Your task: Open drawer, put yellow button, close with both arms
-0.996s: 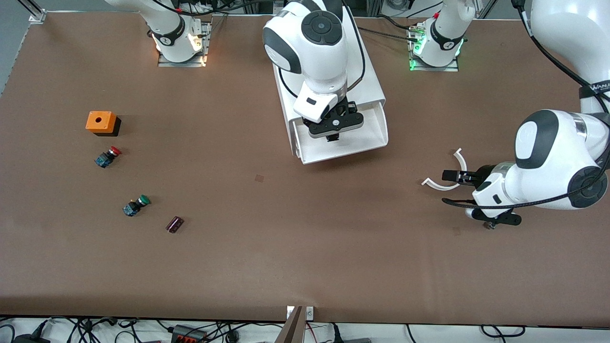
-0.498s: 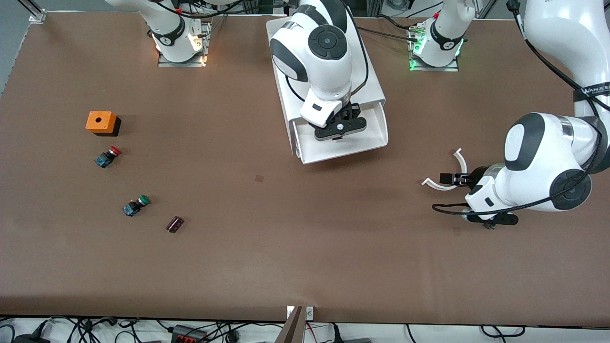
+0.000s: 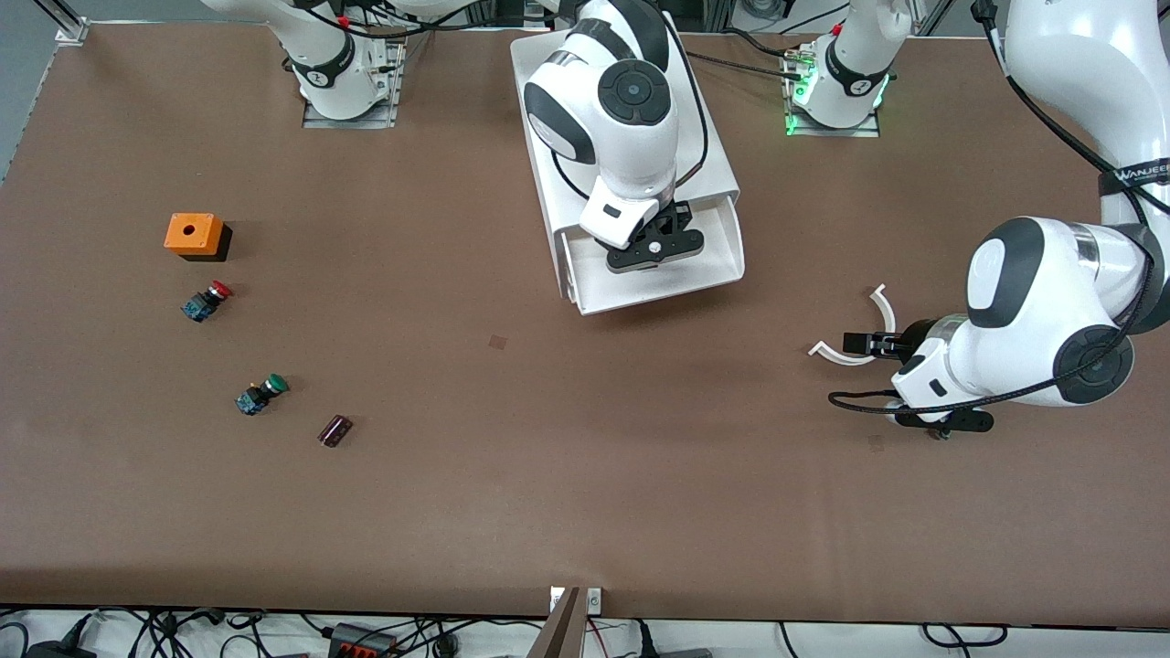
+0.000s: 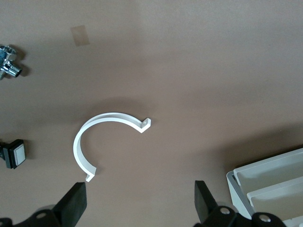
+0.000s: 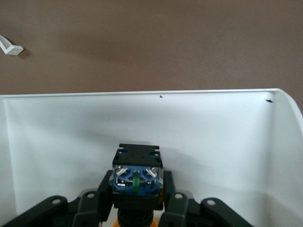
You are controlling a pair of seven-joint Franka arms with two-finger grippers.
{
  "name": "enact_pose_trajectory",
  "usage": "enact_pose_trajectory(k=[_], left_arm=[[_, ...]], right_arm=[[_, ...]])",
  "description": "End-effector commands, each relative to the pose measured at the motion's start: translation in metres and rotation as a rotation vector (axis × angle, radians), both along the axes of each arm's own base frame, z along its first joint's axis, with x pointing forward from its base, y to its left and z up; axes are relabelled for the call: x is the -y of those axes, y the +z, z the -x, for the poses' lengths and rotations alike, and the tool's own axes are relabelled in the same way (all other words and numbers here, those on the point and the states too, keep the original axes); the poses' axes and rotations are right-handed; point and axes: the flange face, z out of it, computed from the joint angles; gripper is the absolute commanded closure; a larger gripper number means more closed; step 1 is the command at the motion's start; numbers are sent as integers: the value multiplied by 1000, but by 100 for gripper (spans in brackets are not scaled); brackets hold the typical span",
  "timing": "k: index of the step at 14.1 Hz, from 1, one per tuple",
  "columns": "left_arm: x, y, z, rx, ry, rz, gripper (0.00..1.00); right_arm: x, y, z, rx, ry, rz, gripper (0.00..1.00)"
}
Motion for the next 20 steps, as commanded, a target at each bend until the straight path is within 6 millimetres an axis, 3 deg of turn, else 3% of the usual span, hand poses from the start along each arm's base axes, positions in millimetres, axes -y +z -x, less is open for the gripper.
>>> enact_pose_trajectory(k=[1,5,7,9,12,15,17,20], left_arm=[[2,5,-5,11,-4,-27,0],[6,5,-4,10,-6,-24,0],[17,5,-3,5,31,-29,0],[55,9,3,14,43,-48,0],[84,8,6,47,95,-44,0],[128,-2,20,98,200,-30,0],[159,-8,31,124,243,-22,0],[211,-12,50,166,265,-16,0]], right_arm=[[-3,8,-2,9,-21,-11,0],[0,16,-4,16,-26,-11,0],[10,38,-16,41,-46,-30,0],[33,61,-39,74,-84,-33,0],[106,90,-93,76,-171,-25,0],[185,101,-144,78,-187,-2,0],[262,99,-180,35,-180,38,0],[363,101,-211,-19,-108,77,0]])
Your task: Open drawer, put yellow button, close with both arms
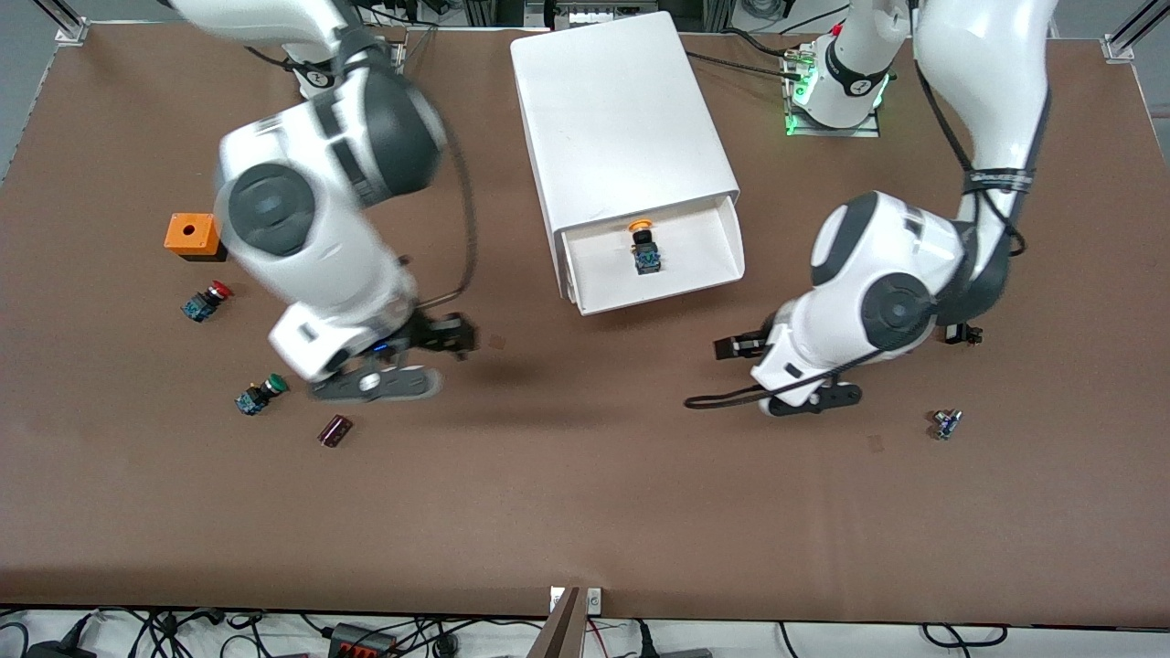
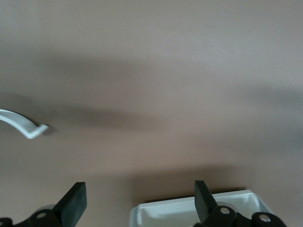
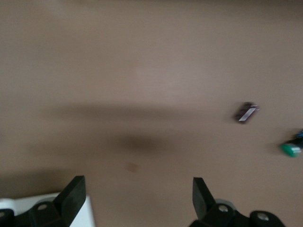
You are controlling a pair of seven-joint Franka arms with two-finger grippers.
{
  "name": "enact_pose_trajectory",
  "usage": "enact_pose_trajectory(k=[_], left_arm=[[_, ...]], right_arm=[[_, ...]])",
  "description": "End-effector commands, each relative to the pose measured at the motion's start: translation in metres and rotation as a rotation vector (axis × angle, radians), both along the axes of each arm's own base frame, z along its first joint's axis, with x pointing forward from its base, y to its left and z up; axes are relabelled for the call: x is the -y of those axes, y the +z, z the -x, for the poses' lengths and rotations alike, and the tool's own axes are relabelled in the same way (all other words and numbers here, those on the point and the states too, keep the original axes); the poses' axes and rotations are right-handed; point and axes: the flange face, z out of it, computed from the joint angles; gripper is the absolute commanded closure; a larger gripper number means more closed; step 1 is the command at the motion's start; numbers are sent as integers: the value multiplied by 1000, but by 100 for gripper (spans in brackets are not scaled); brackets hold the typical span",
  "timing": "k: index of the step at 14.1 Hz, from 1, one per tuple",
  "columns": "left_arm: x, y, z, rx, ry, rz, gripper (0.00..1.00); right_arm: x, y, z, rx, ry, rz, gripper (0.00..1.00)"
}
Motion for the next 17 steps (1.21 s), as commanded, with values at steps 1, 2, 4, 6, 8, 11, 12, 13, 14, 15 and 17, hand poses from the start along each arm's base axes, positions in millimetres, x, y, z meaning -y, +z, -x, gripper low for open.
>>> enact_pose_trajectory(k=[1,2,4,6,8,11,12,13,14,15,17], left_arm=[[40,3,27,35,-10,-12,0],[58,-4,40,21,-38,-19,0],[70,-6,51,14,-46,-29,0],[79,-6,60,8,-36,-37,0],[87,-7,78,5,-53,-48,0],[102,-2,107,-9,-57,-57,0],[108,-5,115,-21,-58,-61,0],[120,-7,126,-32,-74,-54,0],[123,-14,133,-46,-81,-62,0],[123,-18,137,-56,-77,-70,0],[133,-19,146,-63,-89,-65,0]], right_arm=[[80,17,-13,-41,-7,1,0],[110,24,-16,-54,-41,2,0],[145,35,-14,-84,-78,8,0],[179,45,-12,-101,-128,4,0],[204,53,1,-107,-143,4,0],[257,77,28,-68,-156,-14,0],[271,82,37,-58,-160,-17,0],[282,87,44,-46,-157,-8,0],[295,94,53,-38,-138,12,0],[302,100,58,-28,-123,19,0],[315,103,60,-22,-101,16,0]])
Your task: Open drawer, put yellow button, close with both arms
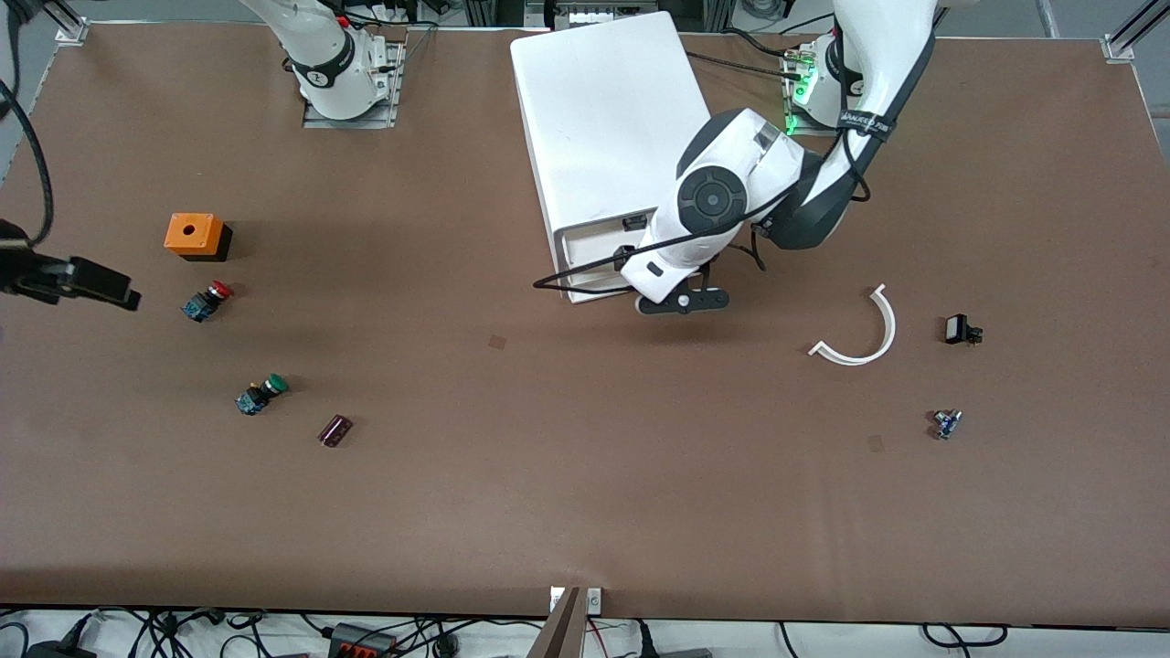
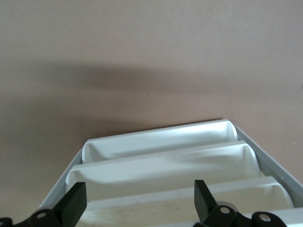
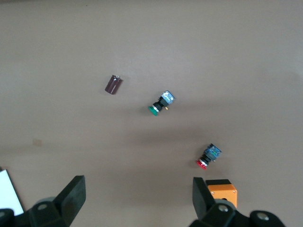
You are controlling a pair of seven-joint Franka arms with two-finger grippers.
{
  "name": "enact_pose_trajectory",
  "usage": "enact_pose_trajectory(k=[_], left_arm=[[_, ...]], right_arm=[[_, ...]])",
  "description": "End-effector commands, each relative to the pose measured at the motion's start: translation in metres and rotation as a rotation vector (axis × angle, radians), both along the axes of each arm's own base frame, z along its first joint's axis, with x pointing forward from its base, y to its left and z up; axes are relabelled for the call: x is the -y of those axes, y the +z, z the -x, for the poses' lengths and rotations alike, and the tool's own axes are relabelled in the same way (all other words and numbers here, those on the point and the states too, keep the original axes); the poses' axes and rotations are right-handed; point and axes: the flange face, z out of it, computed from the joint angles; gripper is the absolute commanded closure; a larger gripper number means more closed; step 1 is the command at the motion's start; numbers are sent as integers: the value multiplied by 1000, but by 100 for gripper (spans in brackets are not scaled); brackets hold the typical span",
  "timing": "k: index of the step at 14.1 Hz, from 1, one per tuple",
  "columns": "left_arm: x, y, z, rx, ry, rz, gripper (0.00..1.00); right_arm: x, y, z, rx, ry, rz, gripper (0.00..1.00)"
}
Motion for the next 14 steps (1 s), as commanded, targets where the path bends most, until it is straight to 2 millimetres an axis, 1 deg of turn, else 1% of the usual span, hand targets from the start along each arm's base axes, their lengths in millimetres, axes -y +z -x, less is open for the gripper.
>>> enact_pose_trajectory(k=[1,3,5,6,9,11,12,13,14], left_arm=[[6,2,19,7,7,-17,0],[13,0,29,-4,3,-21,0],[14,-2,32,-9,-3,-24,0],[15,-2,32,-9,-1,-24,0],[15,-1,31,-6,0,-24,0],[8,4,21,26,-15,-34,0],[0,5,15,84,-56,-91,0],[-9,11,7,147,-90,-142,0],[-22,17,-4,193,-102,-181,0]], right_arm=[[10,1,12,13,50,5,0],[10,4,15,7,59,12,0],[10,9,20,9,63,31,0],[9,6,25,-2,63,30,0],[8,-6,50,-18,45,26,0],[8,-12,65,15,72,29,0],[8,-20,74,23,73,30,0],[7,-26,77,26,72,30,0],[7,-28,77,20,71,28,0]])
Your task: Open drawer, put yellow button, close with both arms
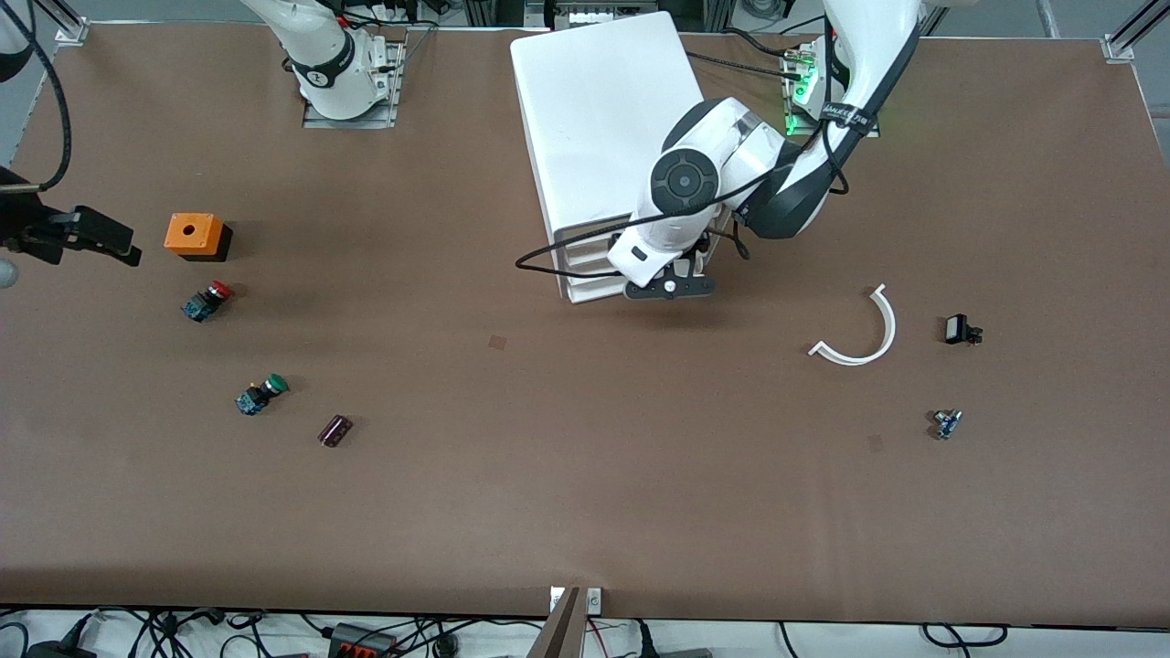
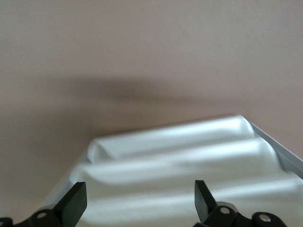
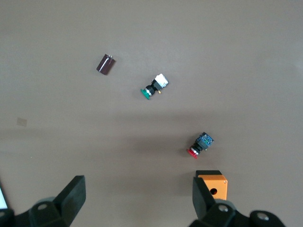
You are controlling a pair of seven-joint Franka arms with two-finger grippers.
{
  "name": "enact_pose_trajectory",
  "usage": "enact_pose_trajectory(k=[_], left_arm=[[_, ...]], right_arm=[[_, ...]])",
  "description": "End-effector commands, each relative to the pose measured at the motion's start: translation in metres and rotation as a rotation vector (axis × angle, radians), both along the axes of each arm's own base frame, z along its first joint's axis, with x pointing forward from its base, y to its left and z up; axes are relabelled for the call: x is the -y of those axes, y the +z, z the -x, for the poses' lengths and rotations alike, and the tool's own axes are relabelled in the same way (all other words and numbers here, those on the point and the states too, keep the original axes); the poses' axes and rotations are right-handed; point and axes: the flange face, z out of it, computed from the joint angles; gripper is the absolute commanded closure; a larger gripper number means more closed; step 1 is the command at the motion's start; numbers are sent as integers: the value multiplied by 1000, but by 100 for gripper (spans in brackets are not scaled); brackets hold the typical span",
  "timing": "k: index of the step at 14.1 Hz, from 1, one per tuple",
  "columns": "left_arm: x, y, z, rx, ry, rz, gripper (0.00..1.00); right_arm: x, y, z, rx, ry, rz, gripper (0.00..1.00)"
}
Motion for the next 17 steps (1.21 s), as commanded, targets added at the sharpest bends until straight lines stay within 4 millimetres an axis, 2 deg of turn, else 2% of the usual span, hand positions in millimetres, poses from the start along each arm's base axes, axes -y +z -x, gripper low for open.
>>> enact_pose_trajectory(k=[1,3,5,8,10,11,12,14,15,17], left_arm=[[-38,31,-26,120,-9,-69,0],[-70,50,-49,136,1,-63,0],[-116,73,-74,140,-39,-58,0],[-184,128,-102,60,-147,-75,0],[-226,155,-113,36,-186,-55,0],[-243,170,-114,50,-209,-49,0],[-251,190,-109,74,-237,-31,0],[-292,219,-101,90,-211,43,0],[-314,228,-92,81,-234,72,0],[-344,239,-69,81,-290,83,0]], right_arm=[[-1,-5,19,11,24,11,0],[-1,-1,17,14,21,10,0],[-1,4,17,13,14,8,0],[7,4,17,9,-12,-4,0],[2,4,16,9,-1,-1,0],[1,4,16,8,5,8,0],[1,3,16,7,8,9,0],[0,3,16,5,16,11,0],[0,3,16,5,18,12,0],[0,2,17,4,13,12,0]])
